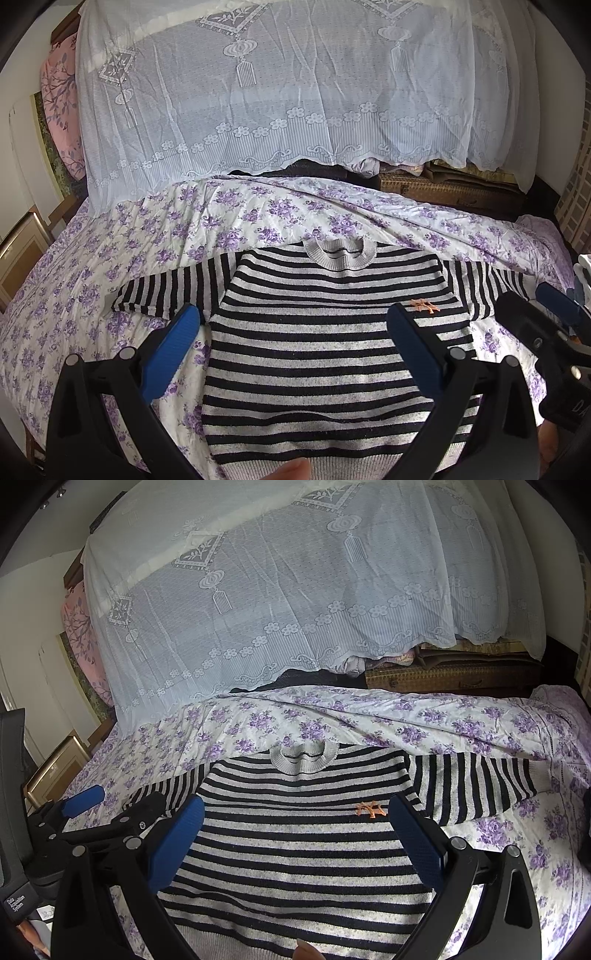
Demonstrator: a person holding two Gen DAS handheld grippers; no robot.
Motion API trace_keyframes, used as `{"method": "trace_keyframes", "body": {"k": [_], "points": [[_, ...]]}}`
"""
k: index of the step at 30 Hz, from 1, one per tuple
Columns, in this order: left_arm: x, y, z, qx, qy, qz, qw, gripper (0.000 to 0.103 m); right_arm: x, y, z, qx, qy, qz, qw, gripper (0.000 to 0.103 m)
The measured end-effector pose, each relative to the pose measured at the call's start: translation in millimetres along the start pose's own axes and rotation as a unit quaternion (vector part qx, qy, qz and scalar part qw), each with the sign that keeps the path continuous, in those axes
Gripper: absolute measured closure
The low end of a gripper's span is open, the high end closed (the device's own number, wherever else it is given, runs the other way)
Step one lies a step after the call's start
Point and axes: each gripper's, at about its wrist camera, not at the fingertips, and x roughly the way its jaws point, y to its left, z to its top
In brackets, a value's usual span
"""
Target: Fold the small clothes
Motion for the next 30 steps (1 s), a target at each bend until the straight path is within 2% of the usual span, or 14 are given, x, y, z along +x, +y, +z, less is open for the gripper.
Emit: {"method": "trace_keyframes", "body": {"k": [15, 20, 26, 30], "points": [[3, 1, 0, 0.0, 0.002, 0.004, 1.0, 0.004, 3, 0, -1, -0.001, -0.007, 0.011, 1.0, 0.003], [18, 7, -6, -0.01, -0.009, 0.029, 0.9995, 0.004, 22, -16, 2, 0.011, -0.007, 0.013, 1.0, 0.003], [41, 11, -7, -0.022, -0.072, 0.113, 0.9908, 0.004, 55, -49, 5, 0.052, 0.0, -0.025, 0.998, 0.003], [62, 23, -3, -0.033, -0.07, 0.116, 0.9902, 0.004, 82, -76, 2, 0.059, 0.014, -0.036, 0.997, 0.003]]}}
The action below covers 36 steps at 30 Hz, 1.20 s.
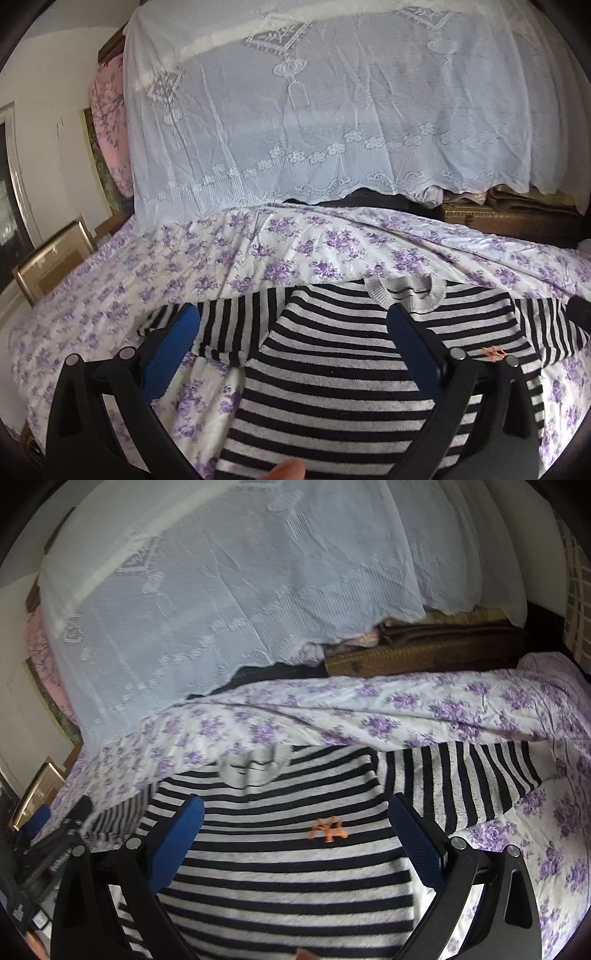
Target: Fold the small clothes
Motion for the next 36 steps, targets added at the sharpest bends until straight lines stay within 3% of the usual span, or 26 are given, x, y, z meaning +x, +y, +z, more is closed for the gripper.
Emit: {"method": "trace_keyframes", "body": {"k": [5, 8, 12, 15, 18, 21, 24, 26, 28, 32, 36], "points": [[15, 2, -3, -0.002, -0.036, 0.014, 0.9993, 0.004, 48, -38, -8, 0.026, 0.057, 0.005, 0.998, 0.003], [35, -1, -8, 0.004, -0.021, -0.001, 0.9998, 0.004, 67, -63, -17, 0.068, 0.074, 0.014, 0.995, 0.003], [87, 2, -21, -0.009, 0.065, -0.041, 0.997, 0.004, 89, -88, -33, 0.123, 0.095, 0.044, 0.987, 0.003], [136, 7, -41, -0.022, 0.147, -0.059, 0.9871, 0.004, 107, -106, -47, 0.158, 0.11, 0.055, 0.98, 0.003], [171, 6, -61, -0.02, 0.203, -0.055, 0.9775, 0.004, 129, -131, -65, 0.206, 0.133, 0.066, 0.967, 0.003], [188, 0, -76, -0.001, 0.233, -0.045, 0.9714, 0.004, 123, -142, -71, 0.223, 0.09, 0.098, 0.966, 0.003], [186, -12, -84, 0.047, 0.229, -0.019, 0.9722, 0.004, 119, -138, -76, 0.195, 0.089, 0.106, 0.971, 0.003], [178, -10, -85, 0.051, 0.224, -0.024, 0.9729, 0.004, 106, -136, -81, 0.194, 0.087, 0.104, 0.972, 0.003], [162, 3, -83, 0.03, 0.231, -0.062, 0.9706, 0.004, 91, -135, -88, 0.195, 0.1, 0.122, 0.968, 0.003], [112, 44, -104, 0.015, 0.252, -0.168, 0.9529, 0.004, 59, -121, -113, 0.147, 0.118, 0.142, 0.972, 0.003], [70, 75, -156, 0.059, 0.248, -0.171, 0.9518, 0.004, 23, -105, -153, 0.096, 0.131, 0.164, 0.973, 0.003]]}}
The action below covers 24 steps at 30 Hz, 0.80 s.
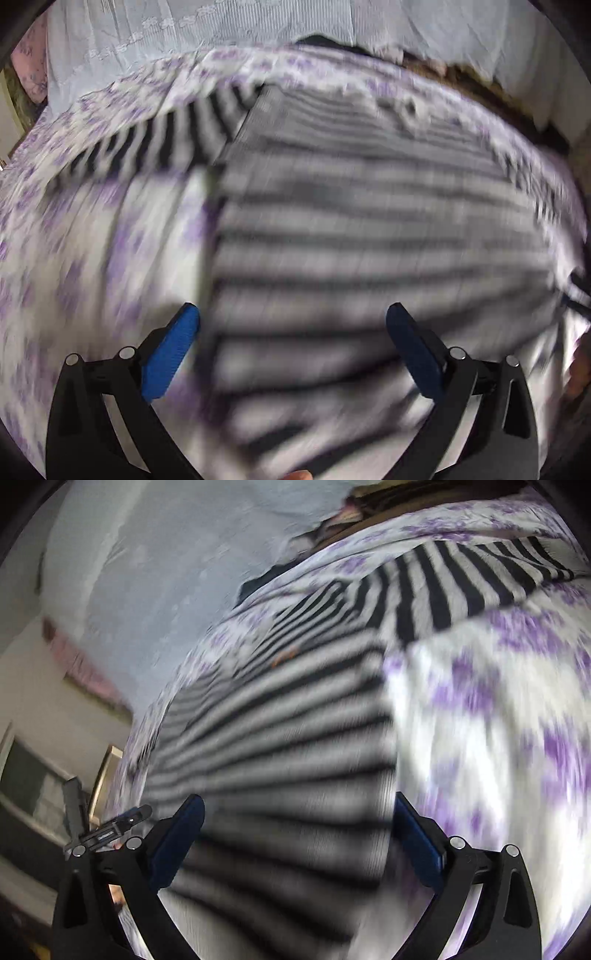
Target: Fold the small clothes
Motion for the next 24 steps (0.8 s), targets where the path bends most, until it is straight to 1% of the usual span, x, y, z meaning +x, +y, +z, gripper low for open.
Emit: {"method": "trace_keyframes", "body": {"k": [2, 3, 5, 6, 8, 9, 10, 12, 13, 14, 15, 16, 17, 19, 20, 22, 24], "points": [[-9, 8, -23, 0.005, -0.003, -0.018, 0.9998, 0.004, -13, 3, -24, -0.014, 0.001, 0.006, 1.0, 0.003], [-18, 11, -32, 0.002, -0.009, -0.035, 0.9993, 0.004, -19, 2, -32, -0.014, -0.001, 0.014, 1.0, 0.003], [-26, 13, -45, -0.006, 0.0, -0.091, 0.9958, 0.004, -35, 3, -54, -0.017, -0.003, 0.038, 0.999, 0.003], [-30, 10, -49, -0.006, 0.0, -0.11, 0.9939, 0.004, -40, 5, -62, -0.021, 0.0, 0.05, 0.999, 0.003], [-32, 0, -50, 0.008, -0.001, -0.117, 0.9931, 0.004, -43, 10, -72, -0.027, 0.013, 0.067, 0.997, 0.004], [-29, -5, -47, 0.014, 0.005, -0.124, 0.9922, 0.004, -40, 15, -74, -0.031, 0.018, 0.069, 0.997, 0.008], [-26, -7, -44, 0.009, 0.007, -0.127, 0.9919, 0.004, -35, 18, -74, -0.035, 0.022, 0.065, 0.997, 0.013], [-24, -12, -41, -0.005, 0.007, -0.128, 0.9918, 0.005, -24, 20, -72, -0.03, 0.03, 0.036, 0.998, 0.05], [-25, -14, -45, -0.004, 0.006, -0.121, 0.9926, 0.012, -23, 19, -72, -0.026, 0.026, 0.03, 0.999, 0.06], [-28, -16, -46, 0.002, 0.0, -0.101, 0.9949, 0.044, -22, 18, -71, -0.018, 0.024, 0.031, 0.999, 0.076], [-31, -16, -50, 0.009, 0.001, -0.095, 0.9954, 0.064, -24, 14, -70, -0.008, 0.023, 0.042, 0.999, 0.082], [-31, -12, -48, 0.005, 0.011, -0.11, 0.9938, 0.089, -29, 11, -71, 0.0, 0.019, 0.053, 0.998, 0.084], [-33, -7, -48, -0.006, 0.018, -0.133, 0.991, 0.093, -35, 11, -72, -0.002, 0.012, 0.055, 0.998, 0.084], [-32, -5, -48, -0.002, 0.014, -0.124, 0.9921, 0.096, -46, 14, -72, -0.015, 0.007, 0.053, 0.998, 0.086], [-32, -4, -49, -0.007, 0.017, -0.125, 0.992, 0.097, -47, 17, -71, -0.016, 0.006, 0.052, 0.999, 0.087], [-44, -1, -55, -0.006, 0.01, -0.14, 0.9901, 0.097, -56, 21, -72, -0.021, 0.004, 0.05, 0.998, 0.089], [-61, 7, -67, 0.0, -0.007, -0.15, 0.9886, 0.097, -67, 20, -76, -0.036, 0.013, 0.035, 0.999, 0.089]]}}
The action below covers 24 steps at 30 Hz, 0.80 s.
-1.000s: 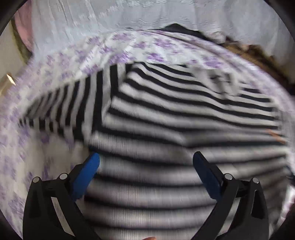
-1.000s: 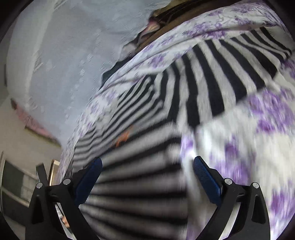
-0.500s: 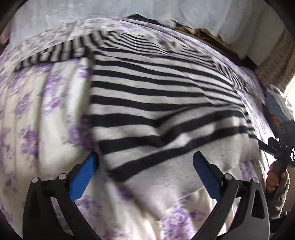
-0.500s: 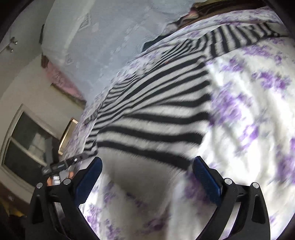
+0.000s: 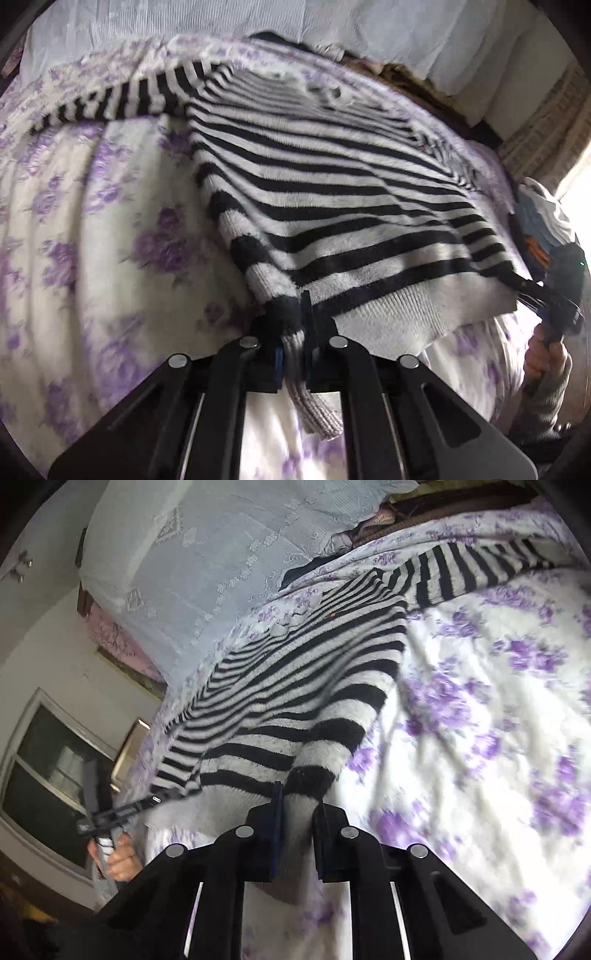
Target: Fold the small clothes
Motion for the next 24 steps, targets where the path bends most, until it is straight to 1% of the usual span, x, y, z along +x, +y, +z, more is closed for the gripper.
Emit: {"method": "trace_keyframes", "body": {"k": [1, 2, 3, 4, 5, 6, 7, 8, 9, 10, 11, 12, 13, 14, 15, 16, 17, 18, 19, 20, 21, 22, 23, 24], "points": [[-3, 3, -5, 0.002, 0.002, -0.007, 1.0, 0.097, 6, 2, 1, -0.005, 0.008, -0.012, 1.0, 0.089], [-1, 8, -12, 0.0, 0.013, -0.016, 0.9998, 0.096, 7, -3, -6, -0.008, 0.026, -0.032, 0.999, 0.088], [7, 13, -17, -0.004, 0.032, -0.016, 0.9994, 0.095, 13, -9, -12, -0.008, 0.049, -0.046, 0.998, 0.086], [13, 17, -21, -0.006, 0.044, -0.012, 0.9989, 0.094, 20, -15, -18, -0.006, 0.075, -0.063, 0.995, 0.087], [15, 21, -24, -0.01, 0.044, -0.014, 0.9989, 0.092, 16, -21, -21, -0.004, 0.067, -0.053, 0.996, 0.087], [11, 21, -22, -0.01, 0.041, -0.014, 0.999, 0.091, 11, -22, -22, 0.0, 0.069, -0.054, 0.996, 0.083], [5, 20, -19, -0.009, 0.037, -0.01, 0.9992, 0.088, 4, -22, -19, 0.004, 0.066, -0.059, 0.996, 0.08], [-4, 18, -15, -0.005, 0.027, -0.006, 0.9996, 0.078, -10, -18, -15, 0.0, 0.041, -0.075, 0.996, 0.076], [-18, 15, -9, -0.001, 0.005, 0.008, 1.0, 0.07, -21, -14, -8, -0.008, 0.015, -0.087, 0.996, 0.076], [-29, 11, -4, 0.005, -0.019, 0.024, 0.9995, 0.048, -27, -10, -2, -0.016, 0.0, -0.092, 0.996, 0.076], [-39, 5, 2, 0.014, -0.043, 0.041, 0.9981, 0.033, -31, 0, 8, -0.031, -0.012, -0.09, 0.995, 0.076], [-48, -2, 9, 0.028, -0.064, 0.051, 0.9963, 0.031, -31, 8, 16, -0.043, -0.016, -0.081, 0.996, 0.075], [-51, -15, 22, 0.043, -0.074, 0.049, 0.9951, 0.031, -27, 16, 24, -0.052, -0.02, -0.073, 0.996, 0.072], [-49, -24, 28, 0.05, -0.075, 0.042, 0.9951, 0.029, -17, 26, 32, -0.064, -0.023, -0.066, 0.996, 0.061], [-42, -36, 37, 0.064, -0.071, 0.026, 0.9951, 0.025, 0, 38, 40, -0.081, -0.02, -0.061, 0.995, 0.054], [-31, -48, 43, 0.077, -0.065, 0.024, 0.9947, 0.014, 14, 44, 43, -0.093, -0.014, -0.065, 0.993, 0.052], [-19, -55, 47, 0.085, -0.06, 0.036, 0.9939, 0.01, 34, 52, 46, -0.099, -0.004, -0.073, 0.992, 0.051], [8, -62, 52, 0.098, -0.043, 0.071, 0.9917, 0.01, 56, 56, 45, -0.105, 0.02, -0.079, 0.991, 0.049], [29, -67, 54, 0.104, -0.024, 0.089, 0.9904, 0.01, 74, 52, 42, -0.109, 0.049, -0.08, 0.99, 0.049], [60, -64, 53, 0.107, 0.018, 0.11, 0.988, 0.01, 92, 50, 41, -0.106, 0.073, -0.09, 0.988, 0.049], [81, -56, 50, 0.1, 0.05, 0.12, 0.9865, 0.009, 101, 44, 38, -0.105, 0.084, -0.096, 0.986, 0.049], [95, -51, 48, 0.098, 0.067, 0.126, 0.9849, 0.005, 98, 45, 35, -0.116, 0.07, -0.089, 0.987, 0.049], [92, -54, 47, 0.107, 0.056, 0.129, 0.9842, 0.005, 93, 48, 37, -0.128, 0.075, -0.091, 0.985, 0.049], [85, -61, 50, 0.119, 0.049, 0.135, 0.9825, 0.006, 87, 48, 40, -0.126, 0.073, -0.091, 0.985, 0.048]]}}
